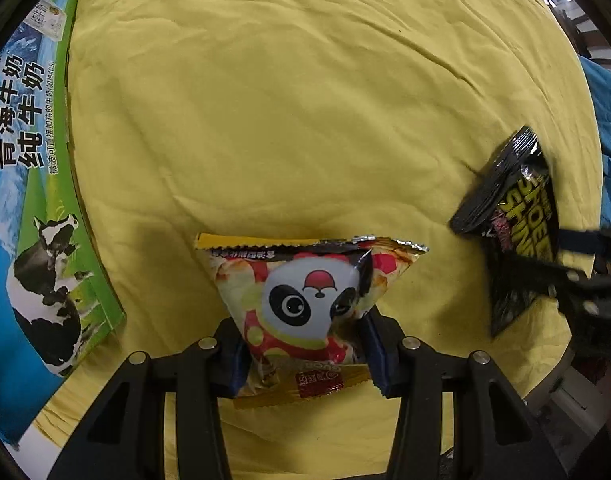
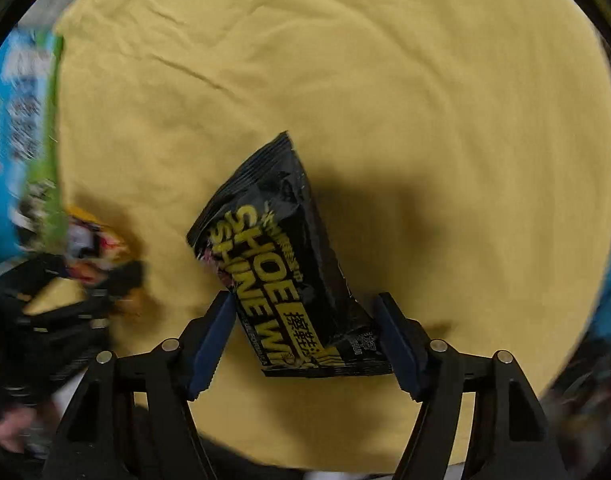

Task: Organize soft objects
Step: 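Carry both packets into the box and open both tools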

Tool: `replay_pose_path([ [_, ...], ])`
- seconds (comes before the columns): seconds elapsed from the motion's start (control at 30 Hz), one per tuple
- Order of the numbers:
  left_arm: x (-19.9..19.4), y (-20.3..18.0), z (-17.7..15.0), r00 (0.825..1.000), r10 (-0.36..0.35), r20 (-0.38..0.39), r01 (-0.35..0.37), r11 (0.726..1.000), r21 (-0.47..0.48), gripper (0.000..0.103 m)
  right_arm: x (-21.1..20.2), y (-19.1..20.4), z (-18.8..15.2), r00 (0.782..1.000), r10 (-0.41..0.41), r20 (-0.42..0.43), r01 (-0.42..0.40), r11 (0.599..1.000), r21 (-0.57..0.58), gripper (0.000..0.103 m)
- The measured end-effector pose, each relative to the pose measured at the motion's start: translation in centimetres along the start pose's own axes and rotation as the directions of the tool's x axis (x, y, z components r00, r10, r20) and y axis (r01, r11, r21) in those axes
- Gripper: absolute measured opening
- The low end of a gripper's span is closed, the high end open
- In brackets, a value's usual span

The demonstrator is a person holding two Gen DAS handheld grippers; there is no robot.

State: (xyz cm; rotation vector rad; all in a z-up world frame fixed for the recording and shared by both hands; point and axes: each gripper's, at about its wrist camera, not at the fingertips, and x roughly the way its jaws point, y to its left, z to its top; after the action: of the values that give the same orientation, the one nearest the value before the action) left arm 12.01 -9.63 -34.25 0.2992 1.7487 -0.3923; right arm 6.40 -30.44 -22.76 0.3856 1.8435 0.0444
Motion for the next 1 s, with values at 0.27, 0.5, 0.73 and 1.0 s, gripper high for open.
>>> replay_pose_path([
  [0.27, -1.4, -0.6, -1.2, 0.999, 0.018, 0.035, -0.017, 0.999, -0.031, 0.043, -2.4, 4.1, -2.8, 0.981, -0.146, 0.130, 0.155, 0.986, -0.058, 0.079],
  [0.5, -2.1, -0.6, -3.4, 0.998, 0.016, 0.066, -0.013, 0.999, -0.053, 0.042, -2.0, 5.8, -4.2, 0.962, -0.221, 0.161, 0.221, 0.975, 0.022, 0.067],
  [0.73, -4.0, 0.8, -6.2, 0.993, 0.010, 0.120, 0.001, 0.996, -0.092, 0.041, -5.1, 2.9, -7.0, 0.967, -0.160, 0.200, 0.143, 0.985, 0.095, 0.052],
  [1.0, -8.8, 2.0, -8.4, 0.971, 0.009, 0.237, 0.023, 0.991, -0.131, 0.041, -10.3, 5.2, -11.4, 0.959, -0.094, 0.269, 0.078, 0.995, 0.069, 0.051],
])
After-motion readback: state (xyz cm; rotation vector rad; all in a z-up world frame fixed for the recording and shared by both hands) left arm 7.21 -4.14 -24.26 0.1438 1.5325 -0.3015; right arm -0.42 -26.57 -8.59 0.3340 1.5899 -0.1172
